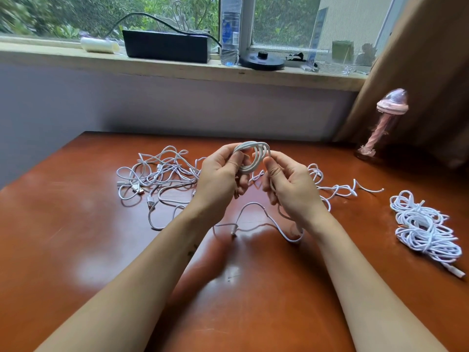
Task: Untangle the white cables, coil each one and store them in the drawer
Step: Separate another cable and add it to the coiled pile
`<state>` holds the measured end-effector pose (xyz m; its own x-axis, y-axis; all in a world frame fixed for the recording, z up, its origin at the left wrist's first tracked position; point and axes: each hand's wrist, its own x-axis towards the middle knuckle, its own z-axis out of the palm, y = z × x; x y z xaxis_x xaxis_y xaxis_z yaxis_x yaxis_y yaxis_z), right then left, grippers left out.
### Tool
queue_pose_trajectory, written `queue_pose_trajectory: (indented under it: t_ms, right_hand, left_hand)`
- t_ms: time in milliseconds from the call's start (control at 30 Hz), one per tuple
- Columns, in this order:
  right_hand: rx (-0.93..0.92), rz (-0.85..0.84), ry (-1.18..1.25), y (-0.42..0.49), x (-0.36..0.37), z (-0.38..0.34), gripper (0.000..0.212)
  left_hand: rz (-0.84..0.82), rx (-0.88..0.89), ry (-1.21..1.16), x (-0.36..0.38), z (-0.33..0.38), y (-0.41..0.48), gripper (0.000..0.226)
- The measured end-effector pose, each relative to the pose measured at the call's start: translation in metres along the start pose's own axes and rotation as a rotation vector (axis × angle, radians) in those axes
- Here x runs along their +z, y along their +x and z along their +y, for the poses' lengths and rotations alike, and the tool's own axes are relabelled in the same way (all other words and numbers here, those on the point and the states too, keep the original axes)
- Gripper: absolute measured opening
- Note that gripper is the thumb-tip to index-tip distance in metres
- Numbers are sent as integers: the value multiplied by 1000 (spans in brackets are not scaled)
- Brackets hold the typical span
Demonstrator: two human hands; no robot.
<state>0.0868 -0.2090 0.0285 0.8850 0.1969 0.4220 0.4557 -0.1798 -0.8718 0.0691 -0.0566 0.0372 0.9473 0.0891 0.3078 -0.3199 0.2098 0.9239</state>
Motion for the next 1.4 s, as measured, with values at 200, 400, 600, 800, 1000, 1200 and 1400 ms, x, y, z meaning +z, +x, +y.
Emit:
queue_pose_trajectory:
  t_ms: [200, 400, 600, 800, 1000, 1200, 1400]
  right_hand:
    - [-113, 1, -379, -4, 8, 8, 28]
    - [-174, -120, -572, -11, 18, 8, 37]
    - [-192, -219, -677, -13, 26, 7, 36]
    - [-237, -243, -773, -10, 28, 12, 31]
    - [-285, -206, -831, -12, 27, 6, 25]
    - [-237, -182, -869, -14, 21, -1, 17]
    - [-211, -177, -921, -16, 23, -5, 22]
  left_hand:
    - [2, -77, -192, 1, 3, 0, 23]
    - [81, -138, -290, 1, 4, 3, 27]
    - [220, -33, -78, -1, 5, 1, 21]
    - [277, 271, 439, -10, -9, 6, 19]
    - [270, 327, 555, -13, -14, 6, 20]
    - [259, 497, 659, -7, -14, 0, 22]
    - [235, 558, 731, -13, -18, 2, 24]
